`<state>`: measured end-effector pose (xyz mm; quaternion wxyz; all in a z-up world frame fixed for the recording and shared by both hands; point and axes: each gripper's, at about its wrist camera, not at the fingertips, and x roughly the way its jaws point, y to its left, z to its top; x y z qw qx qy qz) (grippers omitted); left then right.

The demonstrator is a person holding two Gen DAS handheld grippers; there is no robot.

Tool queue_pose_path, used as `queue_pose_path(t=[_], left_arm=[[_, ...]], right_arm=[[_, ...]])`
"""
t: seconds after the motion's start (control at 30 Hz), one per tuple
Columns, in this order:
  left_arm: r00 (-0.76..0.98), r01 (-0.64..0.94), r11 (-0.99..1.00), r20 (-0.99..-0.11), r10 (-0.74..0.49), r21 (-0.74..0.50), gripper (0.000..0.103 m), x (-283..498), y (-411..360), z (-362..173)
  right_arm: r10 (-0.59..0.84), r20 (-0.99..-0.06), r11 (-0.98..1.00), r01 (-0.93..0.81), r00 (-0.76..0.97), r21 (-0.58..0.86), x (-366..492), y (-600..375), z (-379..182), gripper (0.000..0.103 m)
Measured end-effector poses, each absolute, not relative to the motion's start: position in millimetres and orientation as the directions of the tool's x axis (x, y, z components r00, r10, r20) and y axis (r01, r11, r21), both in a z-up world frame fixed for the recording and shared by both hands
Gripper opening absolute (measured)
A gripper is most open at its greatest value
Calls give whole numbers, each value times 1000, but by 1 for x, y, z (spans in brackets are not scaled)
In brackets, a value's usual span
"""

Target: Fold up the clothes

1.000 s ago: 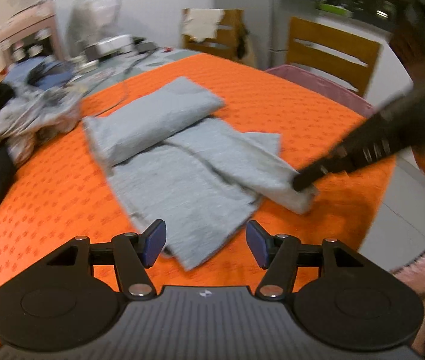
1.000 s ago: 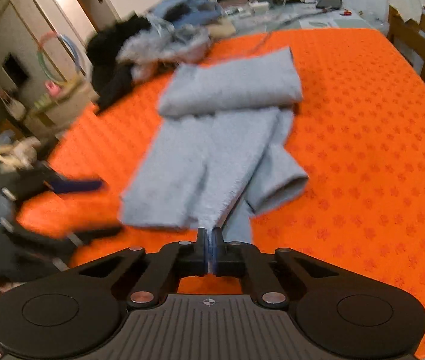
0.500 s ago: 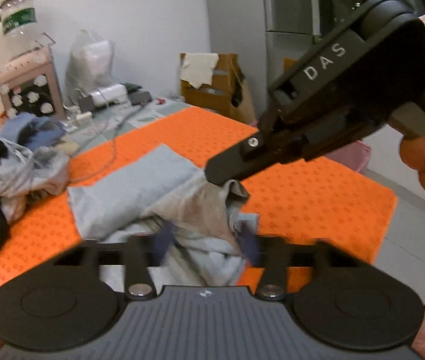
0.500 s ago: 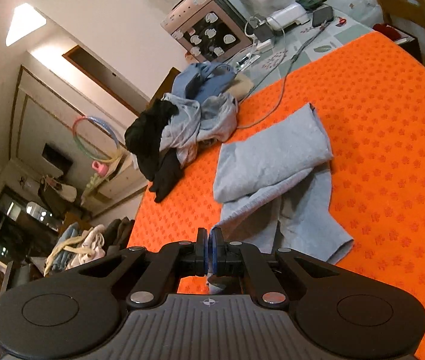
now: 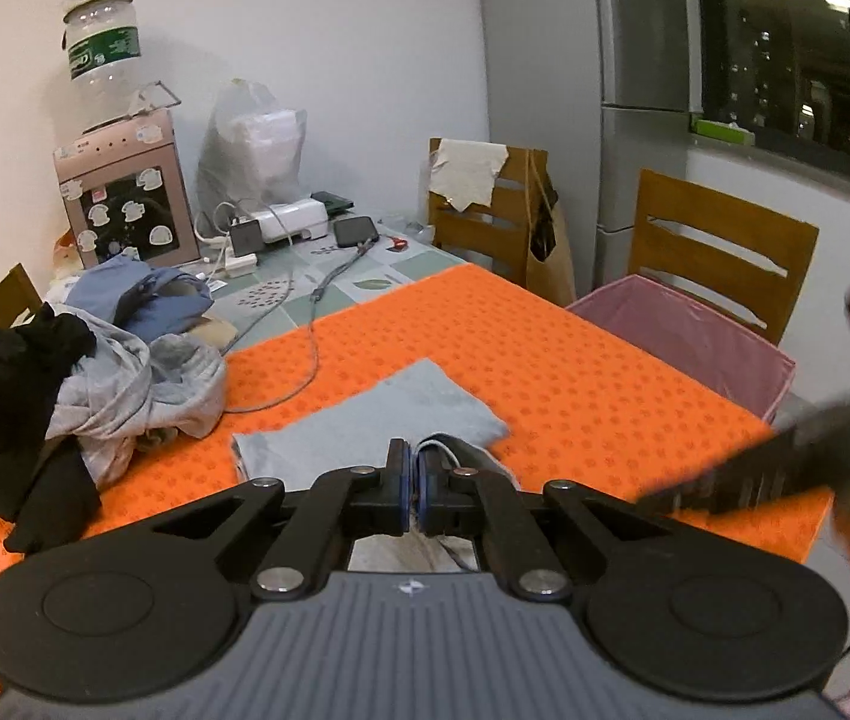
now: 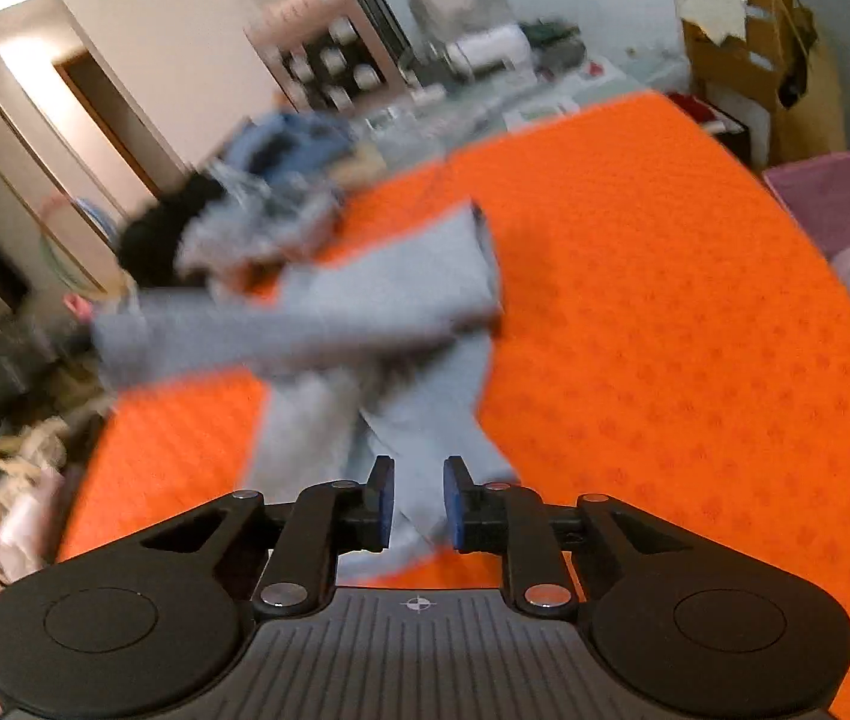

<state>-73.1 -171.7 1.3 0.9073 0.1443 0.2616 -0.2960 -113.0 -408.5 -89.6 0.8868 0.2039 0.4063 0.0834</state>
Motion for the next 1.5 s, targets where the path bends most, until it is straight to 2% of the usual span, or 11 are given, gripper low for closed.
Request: queue_pose_path(t=[0.2, 0.27, 0.37, 0.47, 0.57, 0.67, 0.87, 1.07, 1.2, 1.4, 1.5], left_arm=[[700, 600, 790, -560, -443, 126, 3, -69, -174, 12], [701, 600, 791, -557, -446, 122, 3, -69, -174, 14], [694, 604, 789, -561, -452, 111, 3, -68, -175, 15], [684, 608, 788, -568, -458, 96, 3, -65, -175, 16], [678, 613, 785, -571, -462, 93, 3, -61, -175, 17], [678, 617, 781, -568, -467, 96, 3, -60, -174, 19], [666, 635, 767, -569, -481, 95, 3, -61, -173, 20], [649, 656, 748, -581, -492, 101, 3, -67, -173, 13], [635, 665, 740, -593, -495, 96, 3, -72, -171, 6], [630, 657, 749, -605, -487, 82, 3, -70, -168, 1], [632, 652, 754, -605, -484, 78, 3, -69, -167, 2]], right_arm=[[230, -709, 946, 19, 667, 324, -115, -381, -119, 22], [242, -702, 930, 45, 670, 364, -115, -383, -125, 23], [255, -684, 899, 94, 683, 429, -115, -390, -131, 30], [263, -662, 850, 156, 702, 503, -110, -402, -136, 30], [302, -631, 815, 150, 714, 559, -107, -405, -136, 3], [323, -577, 820, 82, 750, 566, -113, -397, -123, 3], [389, -584, 893, -138, 712, 428, -124, -347, -111, 3], [383, -676, 919, -187, 630, 347, -123, -325, -135, 3], [388, -669, 920, -226, 634, 320, -133, -327, -129, 5], [263, -674, 963, -232, 691, 138, -146, -345, -120, 6], [204, -689, 975, -209, 695, 78, -143, -353, -128, 11]])
